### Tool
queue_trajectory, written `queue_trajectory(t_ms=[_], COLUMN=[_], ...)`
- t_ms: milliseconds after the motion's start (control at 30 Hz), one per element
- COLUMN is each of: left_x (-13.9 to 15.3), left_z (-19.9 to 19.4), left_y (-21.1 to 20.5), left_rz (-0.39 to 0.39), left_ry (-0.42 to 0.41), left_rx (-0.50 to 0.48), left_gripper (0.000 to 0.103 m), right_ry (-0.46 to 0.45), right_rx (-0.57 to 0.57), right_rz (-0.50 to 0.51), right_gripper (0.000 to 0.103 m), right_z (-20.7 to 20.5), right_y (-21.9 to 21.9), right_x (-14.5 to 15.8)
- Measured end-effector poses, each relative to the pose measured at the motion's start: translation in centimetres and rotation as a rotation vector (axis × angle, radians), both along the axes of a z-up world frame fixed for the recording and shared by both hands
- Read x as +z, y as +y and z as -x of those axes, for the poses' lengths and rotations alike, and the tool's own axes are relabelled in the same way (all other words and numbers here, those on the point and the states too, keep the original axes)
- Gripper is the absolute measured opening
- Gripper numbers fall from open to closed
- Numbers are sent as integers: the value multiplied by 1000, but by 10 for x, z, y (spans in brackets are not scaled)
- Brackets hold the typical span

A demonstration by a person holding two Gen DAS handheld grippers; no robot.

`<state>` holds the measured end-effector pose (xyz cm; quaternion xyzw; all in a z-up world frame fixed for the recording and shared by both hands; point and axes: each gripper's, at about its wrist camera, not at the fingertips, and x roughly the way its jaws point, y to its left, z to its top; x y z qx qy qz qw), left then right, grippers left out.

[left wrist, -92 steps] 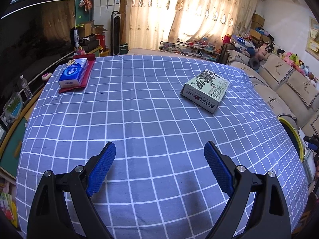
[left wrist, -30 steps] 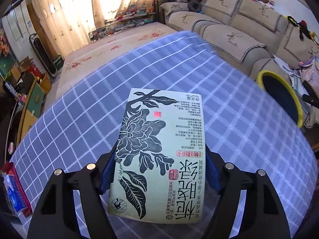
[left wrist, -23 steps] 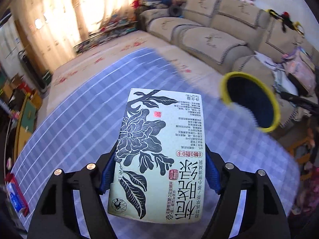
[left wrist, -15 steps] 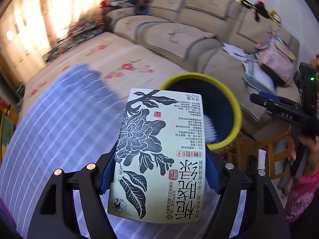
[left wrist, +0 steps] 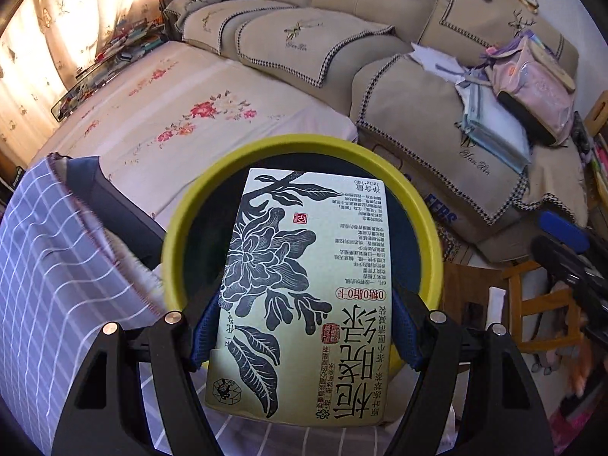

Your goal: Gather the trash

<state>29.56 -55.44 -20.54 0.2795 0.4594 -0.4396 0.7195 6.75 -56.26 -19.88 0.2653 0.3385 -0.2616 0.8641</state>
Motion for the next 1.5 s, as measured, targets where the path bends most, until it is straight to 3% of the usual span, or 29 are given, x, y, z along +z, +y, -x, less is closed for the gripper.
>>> queue_trajectory(t_ms=[167, 333, 500, 667, 833, 967, 1067, 1167, 1300, 1500], left_x=[-18, -4, 44, 89, 104, 104, 109, 116, 126, 133], left_z=[-5, -7, 8, 42, 79, 106, 124, 147, 176, 211], left_y=[-12, 16, 90, 196, 299, 367, 413, 451, 483, 502], left_rz=[-13, 54, 186, 313, 351, 327, 334, 343, 369, 403], left_ry=[-2, 15, -39, -161, -251, -326, -353, -380, -410, -429], left_rx=[38, 106, 172, 302, 516, 677, 789, 873, 932, 962], left_gripper=[81, 82, 91, 98, 98, 98, 98, 98, 98, 98], right_ry=[-6, -10, 17, 5, -16, -49, -80, -104, -133, -173], right_rx=[8, 38, 125, 222, 315, 386, 435, 457, 471, 485], right_rz=[-1, 12, 41, 51, 82, 113, 148, 208, 250, 287], right_gripper=[60, 60, 65, 65, 68, 76, 89, 95, 96, 96], right_z=[2, 1, -4, -11, -12, -8, -2, 8, 21, 38], right_y=[2, 11, 36, 70, 109, 142, 167, 190, 209, 226], right_x=[2, 7, 9, 16, 29, 45, 59, 74, 87, 100])
